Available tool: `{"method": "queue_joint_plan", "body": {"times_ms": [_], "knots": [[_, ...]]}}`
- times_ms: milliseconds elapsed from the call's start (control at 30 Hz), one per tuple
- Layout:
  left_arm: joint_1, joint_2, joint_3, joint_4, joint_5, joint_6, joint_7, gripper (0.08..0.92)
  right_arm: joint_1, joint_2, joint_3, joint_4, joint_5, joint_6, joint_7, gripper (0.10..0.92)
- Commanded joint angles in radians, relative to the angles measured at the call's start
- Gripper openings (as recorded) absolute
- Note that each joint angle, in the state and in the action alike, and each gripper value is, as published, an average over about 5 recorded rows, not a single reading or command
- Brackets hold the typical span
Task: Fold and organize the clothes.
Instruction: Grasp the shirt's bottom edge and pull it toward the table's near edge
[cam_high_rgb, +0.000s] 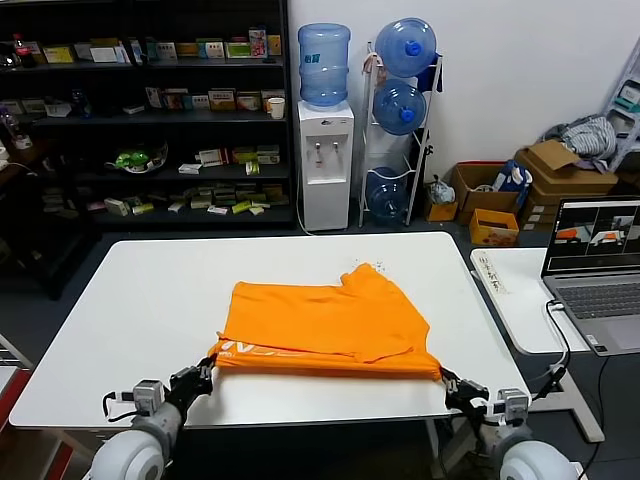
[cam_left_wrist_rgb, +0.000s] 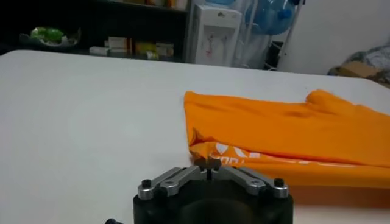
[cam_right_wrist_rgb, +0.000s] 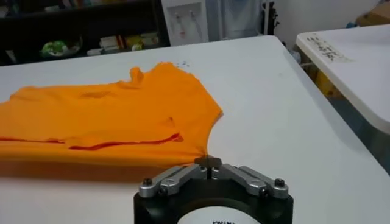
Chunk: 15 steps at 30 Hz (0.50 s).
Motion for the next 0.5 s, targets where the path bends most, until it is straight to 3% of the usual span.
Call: {"method": "queue_joint_plan", "body": {"times_ms": [33,133,267,500], "knots": [[0.244,0.060,-0.043,-0.170,-0.043,0.020,-0.057,0.092,-0.156,-0.020,0.047,0.084,0.015,-0.015,0.032,0.124],[0.279,0.051,-0.045,-0.187,-0.042,0.030,-0.060,0.092,-0.178,-0.017,0.056,0.095,0.013,-0.016,0.032,0.126],[0.289,0.042,-0.044,-0.201,-0.042,0.051,-0.066,0.128,-0.168,-0.019,0.063,0.112,0.012,-0.030,0.030,0.190],[0.239,0.092,-0.079,-0.239,-0.065,0.078,-0.092,0.322,-0.019,-0.071,0.067,0.143,0.059,-0.028,0.033,0.389]]}}
